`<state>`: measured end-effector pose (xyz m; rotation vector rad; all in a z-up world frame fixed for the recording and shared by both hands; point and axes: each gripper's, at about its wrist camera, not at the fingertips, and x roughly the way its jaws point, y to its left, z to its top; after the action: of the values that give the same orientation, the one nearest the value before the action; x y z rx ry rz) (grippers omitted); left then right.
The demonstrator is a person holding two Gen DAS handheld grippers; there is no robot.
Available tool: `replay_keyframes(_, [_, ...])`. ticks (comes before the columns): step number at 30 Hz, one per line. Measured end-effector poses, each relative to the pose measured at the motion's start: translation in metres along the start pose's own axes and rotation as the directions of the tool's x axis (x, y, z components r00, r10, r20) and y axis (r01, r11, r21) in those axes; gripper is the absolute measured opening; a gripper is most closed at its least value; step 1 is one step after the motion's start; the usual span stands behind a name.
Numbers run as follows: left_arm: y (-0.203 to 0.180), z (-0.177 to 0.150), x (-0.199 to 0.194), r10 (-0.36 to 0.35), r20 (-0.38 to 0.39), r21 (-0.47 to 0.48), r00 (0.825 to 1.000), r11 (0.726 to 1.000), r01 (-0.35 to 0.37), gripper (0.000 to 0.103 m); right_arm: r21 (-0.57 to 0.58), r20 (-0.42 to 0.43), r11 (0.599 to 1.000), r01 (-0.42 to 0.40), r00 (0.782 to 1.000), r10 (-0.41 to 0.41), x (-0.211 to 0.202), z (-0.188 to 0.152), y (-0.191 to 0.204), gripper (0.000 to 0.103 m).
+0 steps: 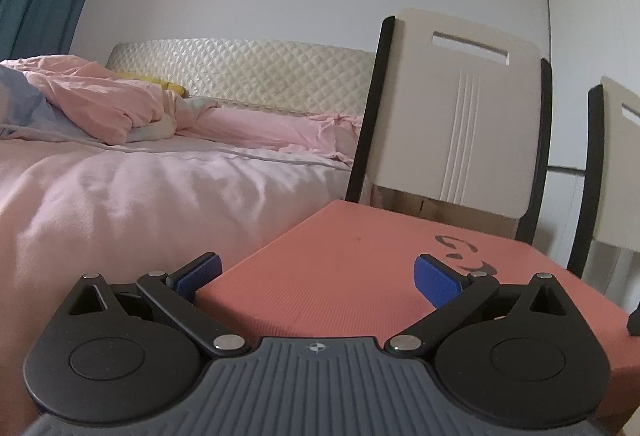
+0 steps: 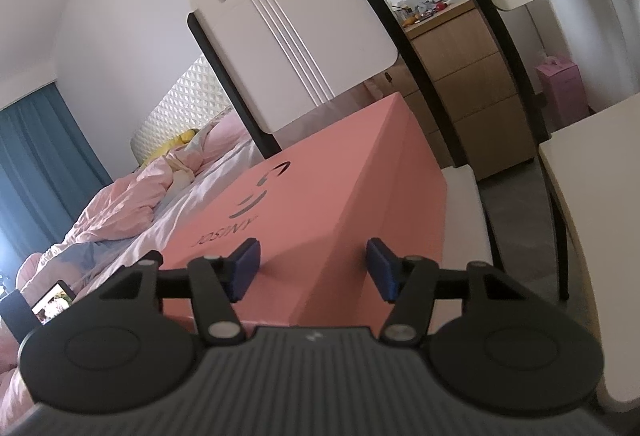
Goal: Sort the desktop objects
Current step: 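Press the lid down flat on the box with both tools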
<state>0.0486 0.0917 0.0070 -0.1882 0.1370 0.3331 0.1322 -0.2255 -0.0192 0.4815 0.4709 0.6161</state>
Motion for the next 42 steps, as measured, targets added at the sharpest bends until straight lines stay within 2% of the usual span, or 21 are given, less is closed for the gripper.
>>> replay_keyframes(7, [-0.003,0.004,0.012,0.022,-0.039,0.035,0.999,0.999,-0.021,0.103,0.002,0.017,1.0,-0.004,1.0,0.004,0.007,0.004,0.0,0.059])
replay_keyframes(10, [-0.005,0.005,0.017,0.037,-0.051,0.055,0.998,0.998,-0.034,0.103,-0.035,0.049,0.999,-0.009,0.999,0.011,0.008,0.008,0.006,0.059])
replay_keyframes(14, [-0.007,0.002,0.019,0.028,-0.068,0.082,0.997,0.996,-0.023,0.103,0.003,0.025,1.0,0.014,1.0,-0.014,0.017,0.009,-0.002,0.059])
replay_keyframes(24, [-0.009,0.0,0.02,0.016,-0.088,0.089,0.996,0.996,-0.008,0.103,-0.025,0.0,0.999,0.033,0.999,-0.033,0.014,0.009,0.0,0.055])
replay_keyframes(37, [-0.016,-0.003,0.044,-0.059,-0.168,0.071,0.984,0.995,0.072,0.103,-0.047,-0.016,0.995,0.089,0.996,-0.09,0.007,0.009,-0.008,0.055])
replay_keyframes(42, [-0.022,-0.006,0.043,-0.073,-0.162,0.129,0.984,0.987,0.094,0.103,-0.04,-0.045,0.994,0.103,0.994,-0.104,0.011,0.006,-0.013,0.055])
